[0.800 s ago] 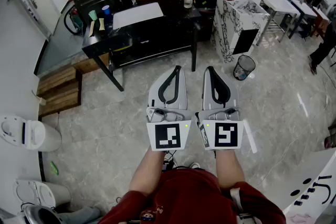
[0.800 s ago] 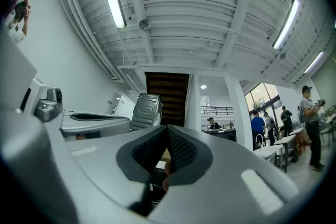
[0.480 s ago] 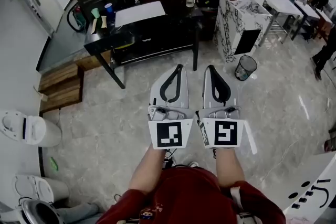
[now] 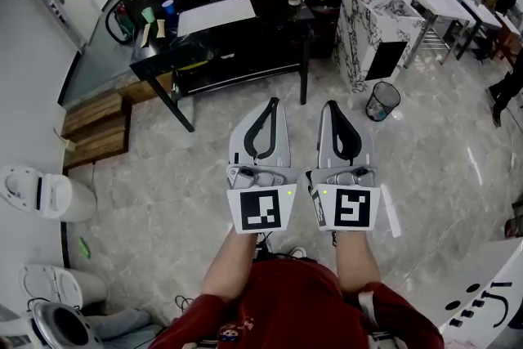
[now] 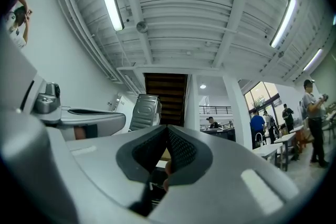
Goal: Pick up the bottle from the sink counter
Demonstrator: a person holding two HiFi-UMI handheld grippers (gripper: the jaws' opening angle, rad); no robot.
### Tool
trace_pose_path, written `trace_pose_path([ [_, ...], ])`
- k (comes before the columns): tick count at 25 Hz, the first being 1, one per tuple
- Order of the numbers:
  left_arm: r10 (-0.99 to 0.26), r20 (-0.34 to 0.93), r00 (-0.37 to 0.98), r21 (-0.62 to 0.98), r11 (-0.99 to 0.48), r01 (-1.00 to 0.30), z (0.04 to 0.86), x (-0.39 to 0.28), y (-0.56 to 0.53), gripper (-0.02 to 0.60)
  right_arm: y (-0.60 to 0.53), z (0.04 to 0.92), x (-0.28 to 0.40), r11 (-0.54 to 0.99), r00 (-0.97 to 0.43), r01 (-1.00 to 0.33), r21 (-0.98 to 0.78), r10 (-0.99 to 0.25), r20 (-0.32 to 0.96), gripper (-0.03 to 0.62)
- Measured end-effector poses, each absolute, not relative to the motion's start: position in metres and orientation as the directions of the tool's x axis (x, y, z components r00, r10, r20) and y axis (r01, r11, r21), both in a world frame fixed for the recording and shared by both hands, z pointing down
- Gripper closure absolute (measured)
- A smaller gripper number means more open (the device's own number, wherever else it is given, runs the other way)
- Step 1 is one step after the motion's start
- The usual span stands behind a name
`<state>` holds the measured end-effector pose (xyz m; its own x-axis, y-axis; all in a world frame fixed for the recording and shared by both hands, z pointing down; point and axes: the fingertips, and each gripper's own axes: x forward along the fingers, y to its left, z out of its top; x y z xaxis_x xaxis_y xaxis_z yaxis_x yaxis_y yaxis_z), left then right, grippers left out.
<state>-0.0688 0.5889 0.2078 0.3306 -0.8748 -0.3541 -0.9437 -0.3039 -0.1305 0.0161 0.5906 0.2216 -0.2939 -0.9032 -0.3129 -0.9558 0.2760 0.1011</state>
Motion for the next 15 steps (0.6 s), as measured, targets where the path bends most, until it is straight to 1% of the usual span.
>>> trace_pose_path([
  [8, -0.892, -0.329, 0.309, -0.127, -0.283, -0.951, 0.222, -0.043, 0.607, 0.578, 0.613, 0.233, 0.045, 0.307, -0.316, -0.949, 0.079, -0.896, -0.312, 0.592],
  [15, -0.89, -0.324, 0.32, -0.14, -0.289, -0.947, 0.225, -0.024, 0.609, 0.578, 0.612, 0.237, 0.067, 0.299, -0.298, -0.953, 0.047, -0.902, -0.311, 0.592],
])
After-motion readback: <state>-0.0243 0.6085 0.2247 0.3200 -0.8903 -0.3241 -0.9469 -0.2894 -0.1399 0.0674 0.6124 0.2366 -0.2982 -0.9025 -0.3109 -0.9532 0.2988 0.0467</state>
